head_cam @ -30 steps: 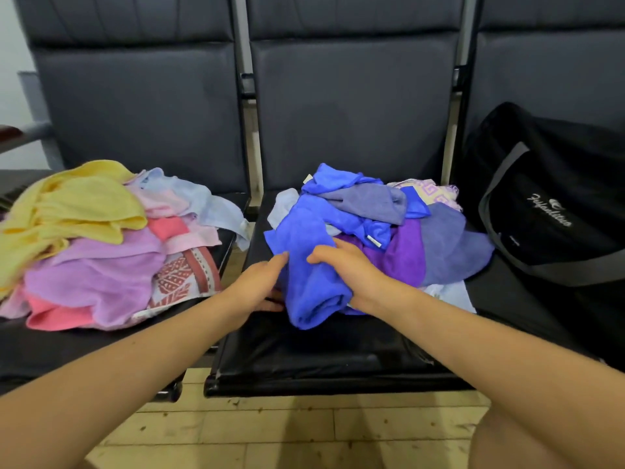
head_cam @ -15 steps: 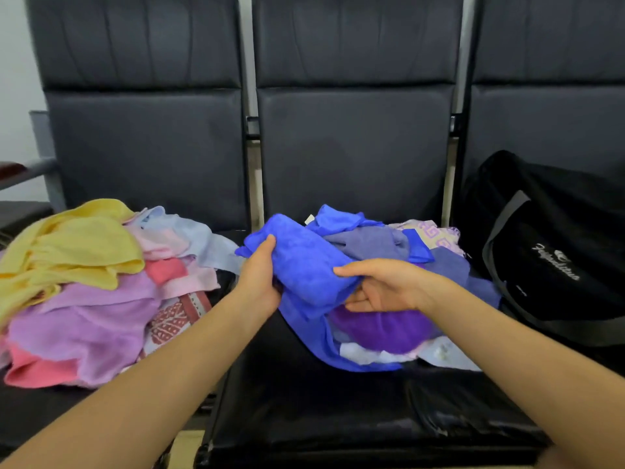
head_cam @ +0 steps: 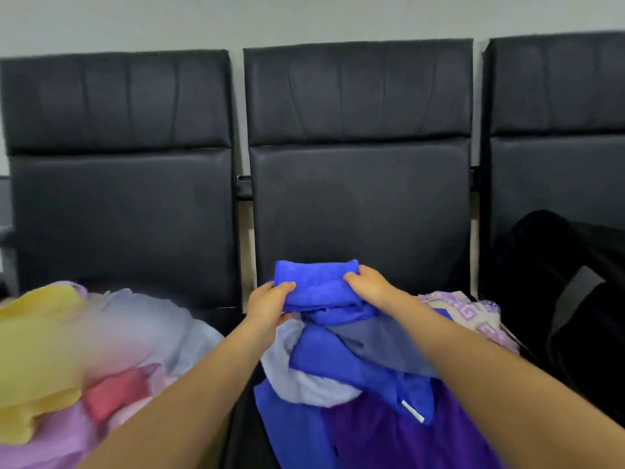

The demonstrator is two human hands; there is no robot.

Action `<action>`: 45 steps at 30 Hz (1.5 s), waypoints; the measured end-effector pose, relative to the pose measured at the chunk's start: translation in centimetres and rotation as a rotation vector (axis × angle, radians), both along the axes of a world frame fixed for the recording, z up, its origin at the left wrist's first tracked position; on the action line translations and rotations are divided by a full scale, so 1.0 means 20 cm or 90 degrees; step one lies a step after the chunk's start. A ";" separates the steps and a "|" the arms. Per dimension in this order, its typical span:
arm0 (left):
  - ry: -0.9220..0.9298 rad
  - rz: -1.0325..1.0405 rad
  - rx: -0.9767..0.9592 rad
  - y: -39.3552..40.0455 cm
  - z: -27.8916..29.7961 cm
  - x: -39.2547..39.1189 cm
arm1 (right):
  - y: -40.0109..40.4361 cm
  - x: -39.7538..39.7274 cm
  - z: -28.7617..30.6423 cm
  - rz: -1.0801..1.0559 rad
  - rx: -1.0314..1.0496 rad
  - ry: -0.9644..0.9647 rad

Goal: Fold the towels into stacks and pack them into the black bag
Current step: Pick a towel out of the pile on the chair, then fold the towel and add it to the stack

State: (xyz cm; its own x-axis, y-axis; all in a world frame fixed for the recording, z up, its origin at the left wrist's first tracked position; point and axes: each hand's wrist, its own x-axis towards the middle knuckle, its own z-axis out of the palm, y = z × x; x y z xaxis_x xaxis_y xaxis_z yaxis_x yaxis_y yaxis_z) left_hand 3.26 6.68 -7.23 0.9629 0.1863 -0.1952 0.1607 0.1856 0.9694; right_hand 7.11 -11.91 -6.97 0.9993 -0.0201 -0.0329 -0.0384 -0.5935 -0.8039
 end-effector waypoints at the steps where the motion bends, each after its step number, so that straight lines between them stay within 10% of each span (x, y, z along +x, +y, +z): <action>1: 0.010 0.005 -0.003 -0.01 -0.02 0.02 | -0.02 0.02 -0.06 0.013 -0.030 0.045; 10: 0.009 -0.041 0.017 0.02 -0.19 0.02 | -0.08 -0.19 -0.09 0.121 -0.079 0.215; 16: -0.046 -0.015 0.059 0.15 -0.23 0.06 | 0.01 -0.05 -0.11 0.076 0.033 0.006; 28: -0.081 0.047 0.578 0.17 -0.43 0.27 | 0.02 0.21 -0.34 -0.060 -0.061 -0.002; 45: -0.107 -0.093 0.428 -0.18 -0.20 -0.50 | -0.37 -0.72 -0.06 -0.156 0.164 -0.061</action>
